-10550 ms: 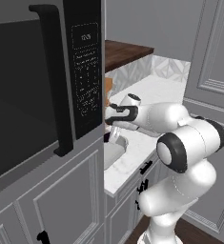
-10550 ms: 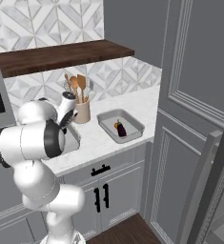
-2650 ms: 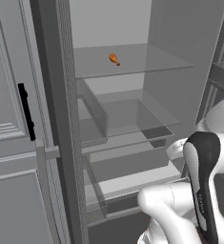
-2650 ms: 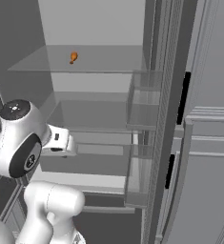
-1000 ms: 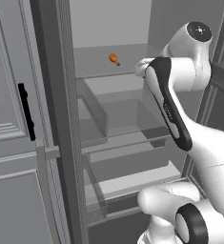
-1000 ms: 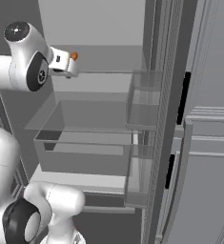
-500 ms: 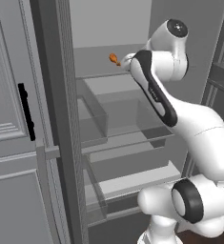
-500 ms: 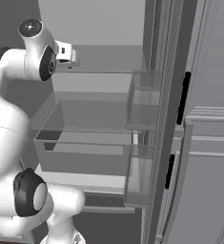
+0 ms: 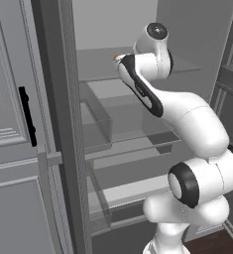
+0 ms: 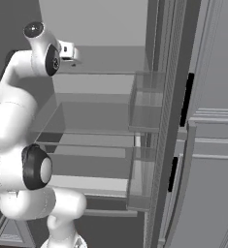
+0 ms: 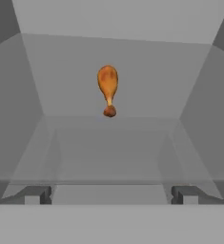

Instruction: Place one eggplant and one chicken drumstick in each tupperware on the nearby counter, to pack two identical lunches.

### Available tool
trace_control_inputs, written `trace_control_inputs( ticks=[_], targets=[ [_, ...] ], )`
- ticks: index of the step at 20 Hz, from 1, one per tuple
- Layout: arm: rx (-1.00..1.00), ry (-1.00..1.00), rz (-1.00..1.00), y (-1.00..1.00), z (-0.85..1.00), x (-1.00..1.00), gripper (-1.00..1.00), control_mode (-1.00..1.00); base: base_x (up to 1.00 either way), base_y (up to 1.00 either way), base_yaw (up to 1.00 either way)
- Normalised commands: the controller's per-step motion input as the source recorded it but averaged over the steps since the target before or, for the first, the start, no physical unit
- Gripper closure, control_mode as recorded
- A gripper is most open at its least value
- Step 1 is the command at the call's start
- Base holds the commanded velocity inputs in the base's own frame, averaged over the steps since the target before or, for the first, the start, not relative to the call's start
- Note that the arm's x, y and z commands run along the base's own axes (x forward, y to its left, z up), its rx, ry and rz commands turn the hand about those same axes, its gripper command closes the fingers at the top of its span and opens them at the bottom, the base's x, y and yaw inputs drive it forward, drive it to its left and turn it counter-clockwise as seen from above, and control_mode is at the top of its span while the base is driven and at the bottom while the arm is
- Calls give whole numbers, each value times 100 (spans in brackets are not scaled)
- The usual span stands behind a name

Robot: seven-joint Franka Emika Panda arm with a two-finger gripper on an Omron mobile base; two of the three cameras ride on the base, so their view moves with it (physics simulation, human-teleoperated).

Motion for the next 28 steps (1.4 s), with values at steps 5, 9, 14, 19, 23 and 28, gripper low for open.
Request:
trace_control_inputs(
  ticks=[5, 9, 14, 19, 23, 28],
  targets=[
    [0, 0, 1, 0, 0, 66, -100, -100, 0, 0, 0],
    [0, 0, 5, 0, -2, 49, -100, -100, 0, 0, 0],
    [0, 0, 10, 0, -15, 29, -100, -100, 0, 0, 0],
    [0, 0, 3, 0, -20, 22, -100, -100, 0, 0, 0],
    [0, 0, 0, 2, -18, 15, -100, -100, 0, 0, 0],
    [0, 0, 0, 3, 0, 6, -100, -100, 0, 0, 0]
  ],
)
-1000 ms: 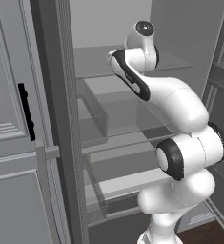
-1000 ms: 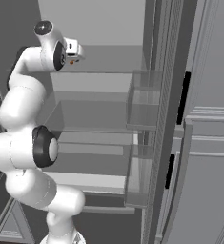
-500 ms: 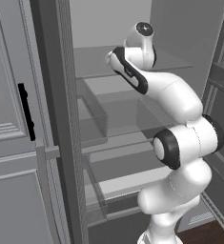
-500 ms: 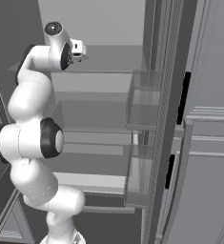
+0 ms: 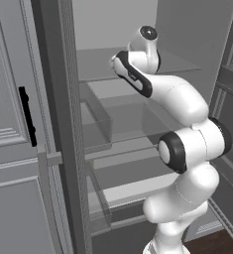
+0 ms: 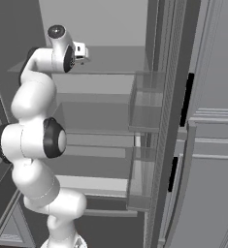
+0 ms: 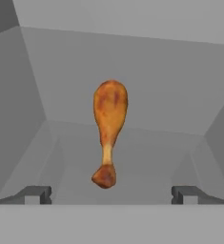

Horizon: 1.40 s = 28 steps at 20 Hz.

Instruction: Place one eggplant and one chicken drumstick in each tupperware on the nearby counter, to pack two identical lunches.

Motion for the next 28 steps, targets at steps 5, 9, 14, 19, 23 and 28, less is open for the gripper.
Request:
trace_control_inputs(
  ticks=[5, 9, 14, 19, 23, 28],
  targets=[
    [0, 0, 0, 6, -1, 35, -100, -100, 0, 0, 0],
    [0, 0, 0, 6, 0, 61, -100, -100, 0, 0, 0],
    [0, 1, -2, 7, 0, 49, -100, -100, 0, 0, 0],
    [0, 0, -1, 10, -6, 9, -100, -100, 0, 0, 0],
    [0, 0, 0, 13, -20, 0, -100, -100, 0, 0, 0],
    [0, 0, 0, 0, -10, 0, -100, -100, 0, 0, 0]
  ],
)
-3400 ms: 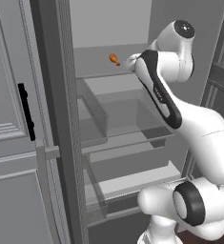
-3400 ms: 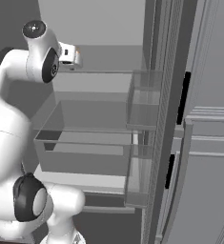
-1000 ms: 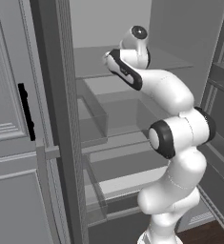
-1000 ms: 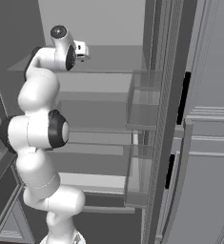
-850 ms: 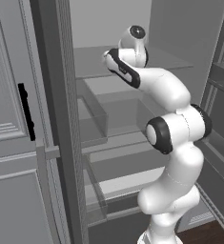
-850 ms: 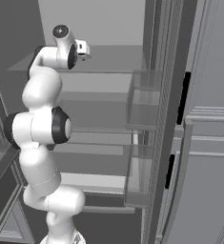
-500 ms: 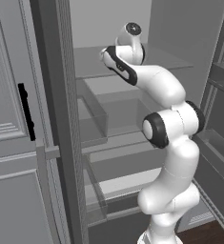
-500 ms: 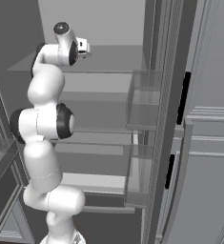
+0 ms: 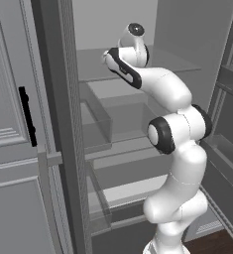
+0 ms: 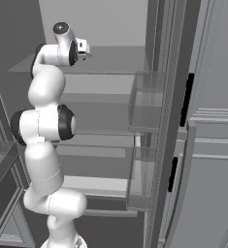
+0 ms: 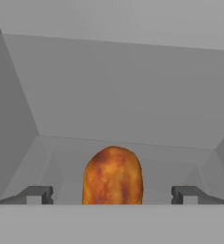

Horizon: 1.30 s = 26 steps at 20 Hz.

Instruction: Place one eggplant and one chicken drumstick in each tupperware on the nearby counter, to pack two identical lunches.

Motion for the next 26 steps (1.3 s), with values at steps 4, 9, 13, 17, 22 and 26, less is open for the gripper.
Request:
trace_control_inputs(
  ticks=[4, 9, 13, 17, 22, 26],
  targets=[
    [0, 0, 0, 0, 0, 0, -100, -100, 0, 0, 0],
    [0, 0, 0, 0, 0, 0, 100, -100, 0, 0, 0],
    [0, 0, 0, 0, 0, 0, 100, -100, 0, 0, 0],
    [0, 0, 0, 0, 0, -5, 100, -100, 0, 0, 0],
    [1, -3, -3, -10, 0, -94, 100, -100, 0, 0, 0],
    [5, -4, -8, -31, -4, -100, 100, -100, 0, 0, 0]
  ],
)
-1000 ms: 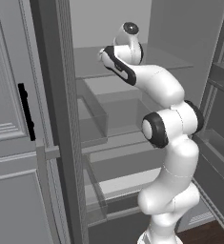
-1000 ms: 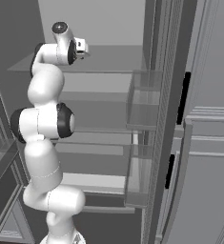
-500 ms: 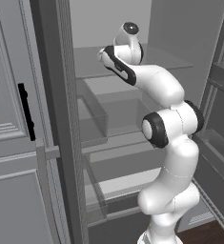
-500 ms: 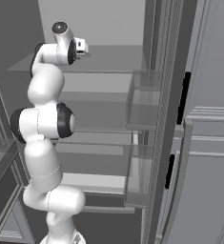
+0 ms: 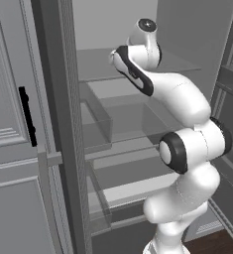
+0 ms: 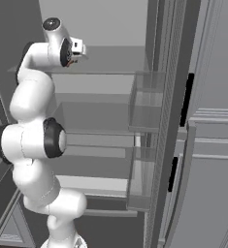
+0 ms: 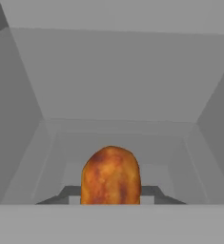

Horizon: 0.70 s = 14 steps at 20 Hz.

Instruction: Place one eggplant and one chicken drumstick in each tupperware on the nearby counter, to pack two identical lunches.

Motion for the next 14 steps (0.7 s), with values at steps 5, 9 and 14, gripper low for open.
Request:
trace_control_inputs(
  ticks=[5, 9, 14],
  targets=[
    [3, 0, -10, -29, -10, -100, 100, -100, 0, 0, 0],
    [0, 1, -8, -15, -15, -100, 100, -100, 0, 0, 0],
    [0, 0, -6, -10, -56, -100, 100, -100, 0, 0, 0]
  ],
)
